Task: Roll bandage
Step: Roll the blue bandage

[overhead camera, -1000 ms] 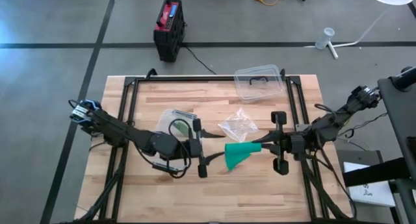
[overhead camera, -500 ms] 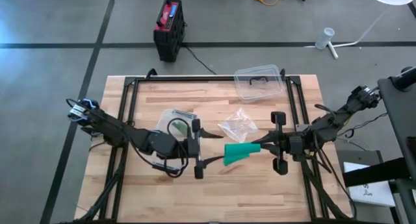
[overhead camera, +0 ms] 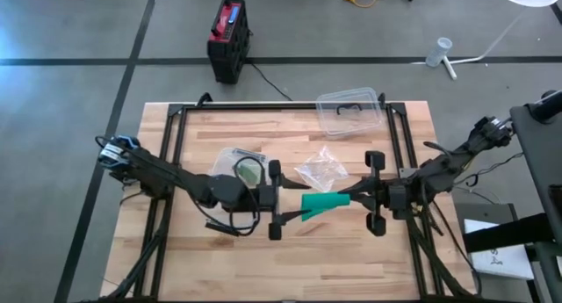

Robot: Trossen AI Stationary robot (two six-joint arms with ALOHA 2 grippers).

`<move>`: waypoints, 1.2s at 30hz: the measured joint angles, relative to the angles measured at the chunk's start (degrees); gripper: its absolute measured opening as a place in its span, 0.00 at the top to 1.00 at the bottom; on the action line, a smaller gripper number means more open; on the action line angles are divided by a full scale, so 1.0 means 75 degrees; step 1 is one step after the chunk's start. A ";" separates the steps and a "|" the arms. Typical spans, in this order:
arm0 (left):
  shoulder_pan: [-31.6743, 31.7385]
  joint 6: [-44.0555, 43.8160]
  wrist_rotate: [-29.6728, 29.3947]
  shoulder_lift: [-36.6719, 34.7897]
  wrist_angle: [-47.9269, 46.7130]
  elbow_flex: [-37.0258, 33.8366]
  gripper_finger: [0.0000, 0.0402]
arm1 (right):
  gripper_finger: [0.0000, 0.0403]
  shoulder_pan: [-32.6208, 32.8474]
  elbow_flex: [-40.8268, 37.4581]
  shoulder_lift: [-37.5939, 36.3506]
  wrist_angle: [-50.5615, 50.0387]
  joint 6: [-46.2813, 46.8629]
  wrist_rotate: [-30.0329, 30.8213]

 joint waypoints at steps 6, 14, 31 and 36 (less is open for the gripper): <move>0.0138 -0.0242 0.0000 0.0307 0.0334 -0.0002 0.54 | 1.00 -0.0147 0.0000 0.0046 0.0015 -0.0104 0.0126; 0.0131 -0.0507 0.0001 0.0622 0.0647 -0.0005 0.97 | 1.00 -0.0165 0.0003 0.0025 0.0038 -0.0159 0.0120; 0.0049 -0.0636 -0.0003 0.1184 0.0265 -0.0005 1.00 | 1.00 -0.0162 0.0146 -0.0017 0.0303 -0.0553 0.0167; -0.0140 -0.0581 0.0052 0.1158 0.0047 -0.0005 1.00 | 1.00 -0.0162 0.0146 -0.0021 0.0323 -0.0878 0.1084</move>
